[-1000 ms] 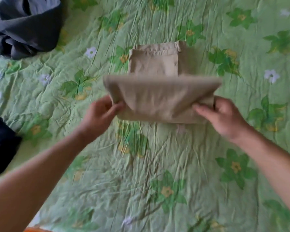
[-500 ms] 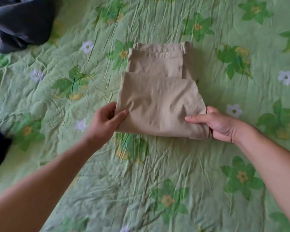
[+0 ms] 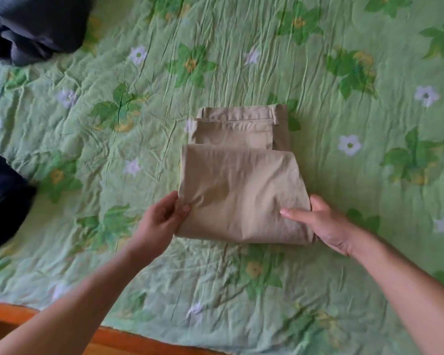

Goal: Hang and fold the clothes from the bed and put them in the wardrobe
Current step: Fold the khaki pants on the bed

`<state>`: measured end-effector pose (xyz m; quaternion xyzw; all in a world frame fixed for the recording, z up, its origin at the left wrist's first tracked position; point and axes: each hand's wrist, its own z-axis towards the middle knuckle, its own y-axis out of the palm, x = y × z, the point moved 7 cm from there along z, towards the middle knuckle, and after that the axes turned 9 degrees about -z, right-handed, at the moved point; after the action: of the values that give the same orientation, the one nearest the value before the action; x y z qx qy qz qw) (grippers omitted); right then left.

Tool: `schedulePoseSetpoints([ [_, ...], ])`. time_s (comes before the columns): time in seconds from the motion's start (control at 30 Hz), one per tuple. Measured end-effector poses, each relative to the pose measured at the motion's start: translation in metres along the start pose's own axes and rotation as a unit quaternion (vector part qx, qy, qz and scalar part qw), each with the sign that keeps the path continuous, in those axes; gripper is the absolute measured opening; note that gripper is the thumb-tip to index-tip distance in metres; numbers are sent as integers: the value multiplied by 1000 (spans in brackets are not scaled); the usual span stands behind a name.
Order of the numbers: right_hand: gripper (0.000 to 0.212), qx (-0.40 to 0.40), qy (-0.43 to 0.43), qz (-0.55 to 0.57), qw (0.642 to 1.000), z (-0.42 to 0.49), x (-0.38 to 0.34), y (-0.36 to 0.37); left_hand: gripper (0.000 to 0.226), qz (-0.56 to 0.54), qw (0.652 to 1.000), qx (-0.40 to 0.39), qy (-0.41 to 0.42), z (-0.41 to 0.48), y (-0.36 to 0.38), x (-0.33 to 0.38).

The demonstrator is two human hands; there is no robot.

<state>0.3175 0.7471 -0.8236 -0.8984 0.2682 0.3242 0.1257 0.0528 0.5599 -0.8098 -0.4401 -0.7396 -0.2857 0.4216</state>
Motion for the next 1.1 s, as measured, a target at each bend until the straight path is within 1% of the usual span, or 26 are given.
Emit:
schedulePoseSetpoints([
  [0.1, 62, -3, -86, 26, 996, 2, -50, -17, 22, -33, 999, 2, 30, 20, -2, 42],
  [0.13, 57, 10, -100, 28, 994, 9, -62, -25, 21, -19, 999, 7, 37, 31, -3, 53],
  [0.2, 39, 57, -119, 23, 991, 31, -80, -38, 12, 75, 995, 40, 49, 56, -6, 66],
  [0.23, 30, 88, -122, 4, 989, 44, -85, -42, 10, 123, 989, 63, 46, 69, -8, 67],
  [0.27, 28, 121, -117, -37, 985, 56, -86, -45, 10, 157, 984, 82, 34, 82, -9, 63],
  [0.3, 32, 153, -97, -100, 978, 68, -84, -46, 10, 182, 979, 95, 11, 93, -9, 56],
  [0.33, 43, 176, -67, -177, 966, 76, -80, -44, 14, 201, 974, 107, -16, 101, -9, 47],
  [0.37, 56, 199, -34, -250, 947, 80, -74, -41, 20, 215, 968, 122, -41, 105, -8, 39],
  [0.4, 67, 225, -14, -300, 927, 78, -68, -37, 29, 226, 962, 142, -56, 105, -8, 34],
  [0.43, 74, 262, -19, -340, 903, 69, -66, -32, 41, 235, 956, 165, -53, 100, -8, 32],
  [0.47, 78, 313, -54, -383, 868, 56, -70, -26, 52, 252, 949, 186, -26, 91, -6, 33],
  [0.5, 79, 358, -109, -437, 818, 42, -75, -16, 60, 289, 937, 196, 31, 80, -2, 37],
  [0.53, 76, 383, -169, -486, 767, 30, -78, -3, 64, 351, 913, 185, 96, 67, 7, 41],
  [0.57, 74, 376, -218, -526, 732, 24, -78, 12, 66, 428, 877, 159, 150, 56, 18, 42],
  [0.6, 73, 342, -242, -563, 712, 24, -72, 27, 69, 492, 841, 123, 188, 49, 28, 36],
  [0.63, 74, 303, -247, -595, 703, 28, -63, 38, 69, 543, 811, 84, 203, 46, 36, 25],
  [0.67, 76, 268, -241, -622, 695, 34, -52, 47, 69, 576, 792, 53, 196, 47, 40, 11],
  [0.73, 80, 210, -204, -665, 688, 48, -33, 56, 67, 606, 782, 11, 143, 56, 41, -12],
  [0.8, 84, 188, -173, -672, 695, 58, -24, 58, 68, 619, 778, 0, 112, 63, 40, -22],
  [0.87, 83, 211, -188, -647, 709, 57, -34, 58, 72, 618, 777, 13, 120, 65, 40, -17],
  [0.9, 77, 237, -225, -621, 712, 54, -47, 57, 73, 614, 777, 23, 140, 66, 40, -8],
  [0.97, 65, 309, -301, -579, 692, 54, -83, 49, 74, 601, 769, 58, 212, 82, 37, 22],
  [1.0, 65, 335, -310, -575, 679, 62, -102, 41, 73, 594, 763, 77, 243, 98, 36, 40],
  [1.03, 68, 350, -304, -582, 668, 75, -121, 33, 72, 597, 754, 88, 259, 118, 37, 57],
  [1.07, 71, 350, -282, -597, 664, 91, -138, 25, 71, 607, 747, 87, 258, 140, 39, 70],
  [1.1, 75, 334, -250, -617, 667, 110, -150, 18, 70, 622, 742, 73, 239, 163, 42, 77],
])
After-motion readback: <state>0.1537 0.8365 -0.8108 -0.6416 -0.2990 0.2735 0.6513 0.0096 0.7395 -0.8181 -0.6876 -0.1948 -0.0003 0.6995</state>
